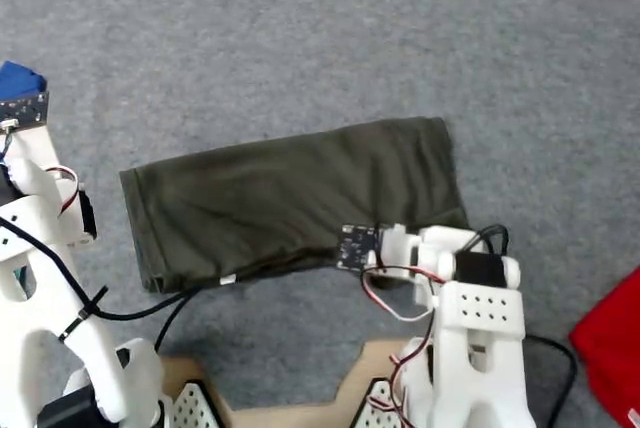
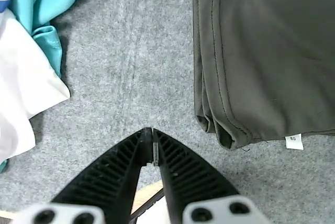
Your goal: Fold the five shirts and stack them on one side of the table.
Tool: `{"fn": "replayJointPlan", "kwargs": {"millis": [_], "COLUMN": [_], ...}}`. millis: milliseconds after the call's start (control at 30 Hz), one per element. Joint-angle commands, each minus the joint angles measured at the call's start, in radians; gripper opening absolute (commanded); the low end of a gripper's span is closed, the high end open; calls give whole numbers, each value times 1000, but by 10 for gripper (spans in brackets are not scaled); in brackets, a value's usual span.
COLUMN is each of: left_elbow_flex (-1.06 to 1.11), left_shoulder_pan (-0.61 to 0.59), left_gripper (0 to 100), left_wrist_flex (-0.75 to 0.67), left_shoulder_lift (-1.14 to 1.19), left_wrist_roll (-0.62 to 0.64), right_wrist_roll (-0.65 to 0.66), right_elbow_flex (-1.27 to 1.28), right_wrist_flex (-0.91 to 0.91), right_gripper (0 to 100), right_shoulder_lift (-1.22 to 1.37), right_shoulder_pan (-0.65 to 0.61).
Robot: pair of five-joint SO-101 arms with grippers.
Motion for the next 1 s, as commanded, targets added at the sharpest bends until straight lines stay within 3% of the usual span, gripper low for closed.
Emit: {"fn": "replayJointPlan", "kwargs": {"millis": [0,467,967], "left_elbow_flex": [-6,-87,-91], "left_shoulder_pan": [-11,-12,-12], "left_gripper": [20,20,20], "left_wrist_flex": [6,37,55], "left_shoulder_lift": [-27,-28,-28], "left_wrist_roll": [-9,-11,-11], "right_wrist_roll": [5,5,6], "right_elbow_flex": [-96,-443,-763], "right_wrist_flex": [9,-77,-69], "right_gripper": [33,6,6], "right_shoulder_lift": [18,532,885], "right_shoulder_pan": [-68,-114,-193]}}
